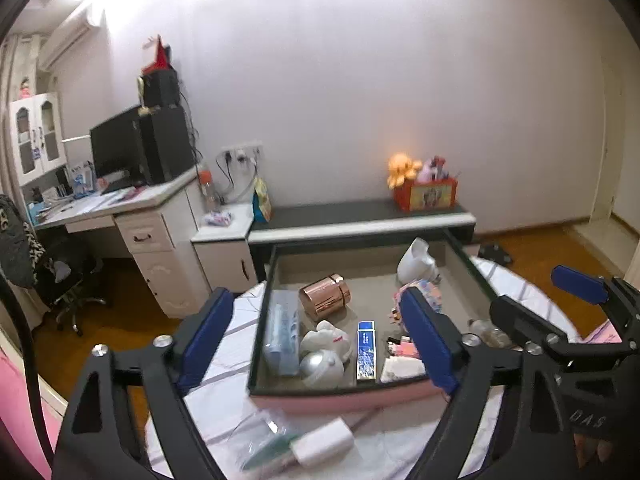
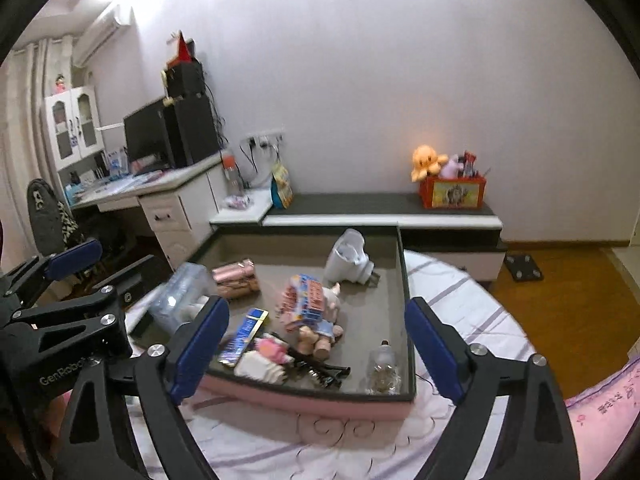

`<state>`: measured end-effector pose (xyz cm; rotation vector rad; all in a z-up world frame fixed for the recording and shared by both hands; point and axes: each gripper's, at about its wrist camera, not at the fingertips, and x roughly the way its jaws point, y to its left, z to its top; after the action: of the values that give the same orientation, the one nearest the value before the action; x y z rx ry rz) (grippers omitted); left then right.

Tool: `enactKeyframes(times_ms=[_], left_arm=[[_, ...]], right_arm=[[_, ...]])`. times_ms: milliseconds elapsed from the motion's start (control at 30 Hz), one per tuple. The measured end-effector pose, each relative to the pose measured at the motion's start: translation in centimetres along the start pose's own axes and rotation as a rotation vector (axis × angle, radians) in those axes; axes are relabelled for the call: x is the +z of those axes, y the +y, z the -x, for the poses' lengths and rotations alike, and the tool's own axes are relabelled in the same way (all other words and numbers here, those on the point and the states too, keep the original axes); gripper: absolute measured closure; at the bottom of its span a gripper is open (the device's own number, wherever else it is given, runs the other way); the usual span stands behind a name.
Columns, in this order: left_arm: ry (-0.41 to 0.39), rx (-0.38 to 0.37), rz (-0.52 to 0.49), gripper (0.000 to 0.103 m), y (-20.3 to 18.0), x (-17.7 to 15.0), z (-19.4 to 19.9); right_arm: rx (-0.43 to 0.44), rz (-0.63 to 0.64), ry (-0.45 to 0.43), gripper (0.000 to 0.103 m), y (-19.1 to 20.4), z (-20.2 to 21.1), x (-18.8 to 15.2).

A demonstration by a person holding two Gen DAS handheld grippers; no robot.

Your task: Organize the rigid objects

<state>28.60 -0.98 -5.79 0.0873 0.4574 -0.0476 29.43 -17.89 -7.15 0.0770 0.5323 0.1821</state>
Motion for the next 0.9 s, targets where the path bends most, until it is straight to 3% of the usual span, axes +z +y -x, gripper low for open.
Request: enactKeyframes(times_ms=[167,500,900], left_arm=[[-0.102,0.025,0.026,0.008,0.9,-0.6,7.3],[-0.215,0.051,0.035,0.0,2.0,-2.3,17.7],[-0.31,0.087,0.049,0.0,1.9,-3.2,24.4]], right_arm=[[0.004,0.029,-0.092,0.011,1.6,6.4,-0.1],[-0.008,0.091,-0.223,0.011,4.4,16.5,-1.9],[-0.025,0.13,-0.334,0.011,7.0,23.8,-3.2]])
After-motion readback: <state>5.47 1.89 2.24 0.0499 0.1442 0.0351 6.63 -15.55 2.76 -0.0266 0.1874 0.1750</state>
